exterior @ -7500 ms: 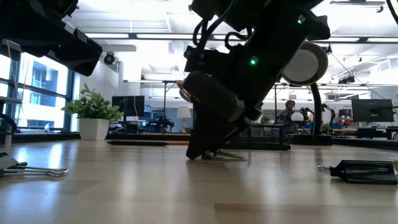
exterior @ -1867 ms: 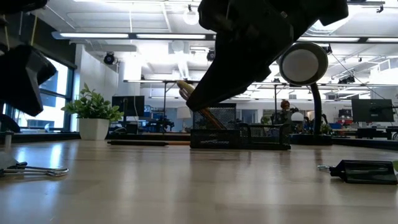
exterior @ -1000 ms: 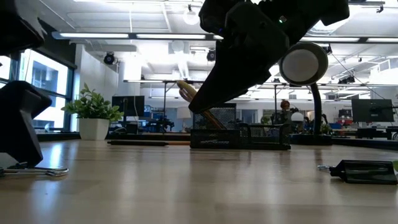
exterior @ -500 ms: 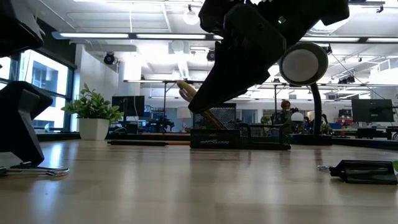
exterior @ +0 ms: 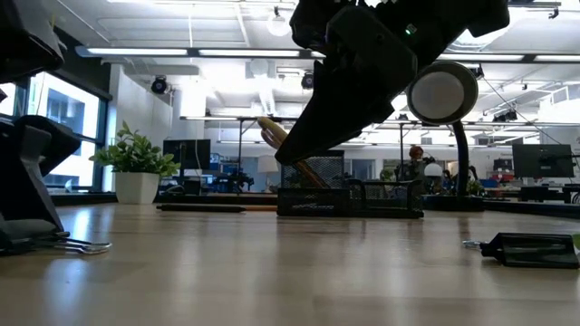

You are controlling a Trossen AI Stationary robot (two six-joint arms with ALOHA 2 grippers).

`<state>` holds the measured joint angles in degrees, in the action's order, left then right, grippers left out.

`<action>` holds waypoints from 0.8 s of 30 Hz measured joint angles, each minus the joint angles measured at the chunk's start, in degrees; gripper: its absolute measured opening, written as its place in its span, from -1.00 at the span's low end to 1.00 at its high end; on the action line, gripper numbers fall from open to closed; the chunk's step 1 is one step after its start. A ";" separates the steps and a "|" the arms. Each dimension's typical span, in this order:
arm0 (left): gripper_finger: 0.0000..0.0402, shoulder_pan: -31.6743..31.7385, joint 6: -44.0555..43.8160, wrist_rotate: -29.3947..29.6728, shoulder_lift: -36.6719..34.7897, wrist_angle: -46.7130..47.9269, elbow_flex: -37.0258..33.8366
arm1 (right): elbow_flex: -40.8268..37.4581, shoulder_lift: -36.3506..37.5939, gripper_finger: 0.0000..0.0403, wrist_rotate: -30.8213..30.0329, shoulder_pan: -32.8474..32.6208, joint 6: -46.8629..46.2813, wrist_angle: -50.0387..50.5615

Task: Pick and place office supplies into organizer
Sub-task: Put the black binder clip into the desk organizer

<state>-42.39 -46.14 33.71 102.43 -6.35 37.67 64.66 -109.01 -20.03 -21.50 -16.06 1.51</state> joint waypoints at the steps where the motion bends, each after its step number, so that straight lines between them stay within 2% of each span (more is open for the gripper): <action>1: -0.38 0.00 0.44 0.02 0.00 0.00 0.00 | 0.00 0.00 -0.38 0.01 0.00 -0.11 0.15; 6: -0.31 0.00 0.74 0.40 0.06 -0.01 -0.02 | 0.09 0.00 -0.38 -0.64 -0.04 -1.34 1.54; 12: -0.29 0.00 1.09 1.52 0.07 -0.54 -0.13 | 0.86 4.91 -0.38 -13.42 -2.07 -5.03 6.02; 18: -0.34 0.68 6.29 2.31 -1.96 -2.14 -0.52 | 0.88 12.36 -0.38 -21.05 -6.08 -4.18 7.66; 24: -0.33 6.12 13.63 2.74 -6.17 -4.53 -0.35 | 0.92 16.66 -0.38 -27.56 -8.49 -7.18 12.23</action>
<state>-36.28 -32.50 36.46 96.27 -10.88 37.32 65.58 -92.35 -47.59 -29.99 -23.25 13.74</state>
